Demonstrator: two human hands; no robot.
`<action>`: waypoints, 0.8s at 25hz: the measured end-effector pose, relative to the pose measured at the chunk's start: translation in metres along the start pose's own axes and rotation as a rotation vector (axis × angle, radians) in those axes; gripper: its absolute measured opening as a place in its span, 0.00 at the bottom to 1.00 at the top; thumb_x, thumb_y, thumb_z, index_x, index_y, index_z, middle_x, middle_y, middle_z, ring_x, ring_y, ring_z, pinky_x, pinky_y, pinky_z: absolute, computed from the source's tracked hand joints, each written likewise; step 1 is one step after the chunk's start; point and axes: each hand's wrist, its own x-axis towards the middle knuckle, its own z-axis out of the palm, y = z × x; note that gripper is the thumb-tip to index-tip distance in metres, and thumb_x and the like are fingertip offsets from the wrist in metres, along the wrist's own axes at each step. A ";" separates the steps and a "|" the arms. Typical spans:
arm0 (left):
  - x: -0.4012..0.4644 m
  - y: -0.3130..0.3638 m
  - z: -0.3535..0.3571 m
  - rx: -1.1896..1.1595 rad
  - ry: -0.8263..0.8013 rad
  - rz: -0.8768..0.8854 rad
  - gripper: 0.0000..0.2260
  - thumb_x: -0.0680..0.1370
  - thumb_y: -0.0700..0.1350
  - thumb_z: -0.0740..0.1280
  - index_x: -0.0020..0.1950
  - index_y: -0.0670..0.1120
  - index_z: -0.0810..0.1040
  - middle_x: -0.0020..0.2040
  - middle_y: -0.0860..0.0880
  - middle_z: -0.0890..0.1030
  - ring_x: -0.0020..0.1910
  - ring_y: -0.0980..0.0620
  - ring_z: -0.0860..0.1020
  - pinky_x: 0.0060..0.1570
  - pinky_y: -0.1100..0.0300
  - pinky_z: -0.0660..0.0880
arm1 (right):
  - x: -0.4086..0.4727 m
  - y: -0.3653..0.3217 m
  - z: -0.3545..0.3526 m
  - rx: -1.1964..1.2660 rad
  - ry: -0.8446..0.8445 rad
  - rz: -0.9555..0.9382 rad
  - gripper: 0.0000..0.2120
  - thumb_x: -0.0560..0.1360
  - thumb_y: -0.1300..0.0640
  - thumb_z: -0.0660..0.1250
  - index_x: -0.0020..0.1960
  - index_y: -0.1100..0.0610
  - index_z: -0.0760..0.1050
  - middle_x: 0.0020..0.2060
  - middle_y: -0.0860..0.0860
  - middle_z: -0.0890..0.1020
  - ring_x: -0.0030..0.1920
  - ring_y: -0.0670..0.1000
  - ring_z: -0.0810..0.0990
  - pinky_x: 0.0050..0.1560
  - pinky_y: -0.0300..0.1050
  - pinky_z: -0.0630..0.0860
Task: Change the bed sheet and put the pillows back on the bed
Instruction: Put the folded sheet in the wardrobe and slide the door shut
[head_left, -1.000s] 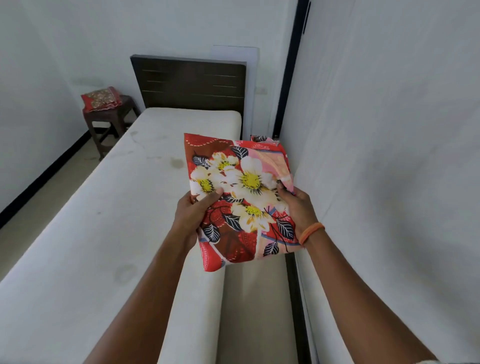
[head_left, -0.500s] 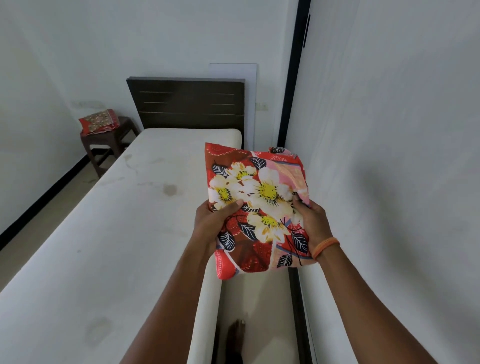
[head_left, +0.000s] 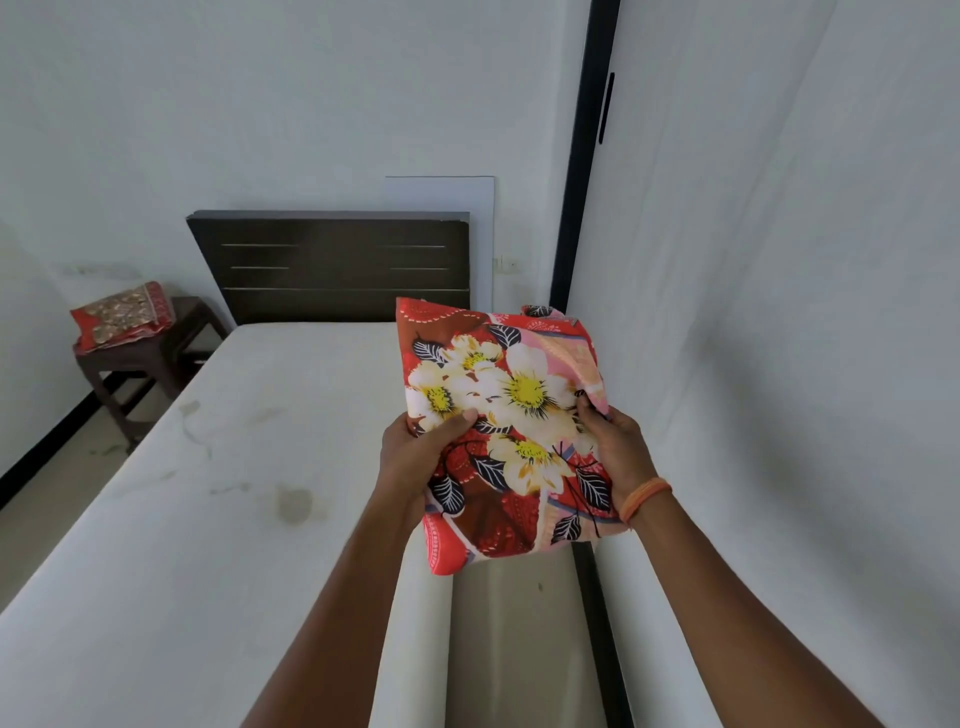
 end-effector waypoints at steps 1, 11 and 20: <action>0.027 0.003 0.007 0.003 -0.009 -0.007 0.23 0.66 0.48 0.81 0.58 0.45 0.79 0.48 0.45 0.87 0.45 0.43 0.86 0.42 0.50 0.83 | 0.029 -0.002 -0.001 0.002 -0.001 0.001 0.15 0.77 0.45 0.67 0.55 0.55 0.82 0.48 0.58 0.86 0.47 0.61 0.85 0.49 0.56 0.82; 0.323 0.055 0.104 0.044 0.057 -0.037 0.20 0.70 0.44 0.77 0.59 0.43 0.77 0.47 0.45 0.87 0.44 0.44 0.86 0.42 0.51 0.82 | 0.360 -0.043 -0.021 -0.070 -0.066 0.036 0.18 0.78 0.43 0.66 0.58 0.56 0.80 0.47 0.57 0.86 0.46 0.61 0.85 0.51 0.57 0.82; 0.605 0.150 0.187 0.061 0.056 0.068 0.15 0.71 0.39 0.76 0.55 0.45 0.77 0.45 0.46 0.86 0.43 0.45 0.86 0.37 0.54 0.82 | 0.674 -0.139 -0.021 -0.458 -0.073 0.008 0.13 0.77 0.47 0.67 0.56 0.56 0.78 0.45 0.51 0.86 0.45 0.55 0.85 0.36 0.38 0.77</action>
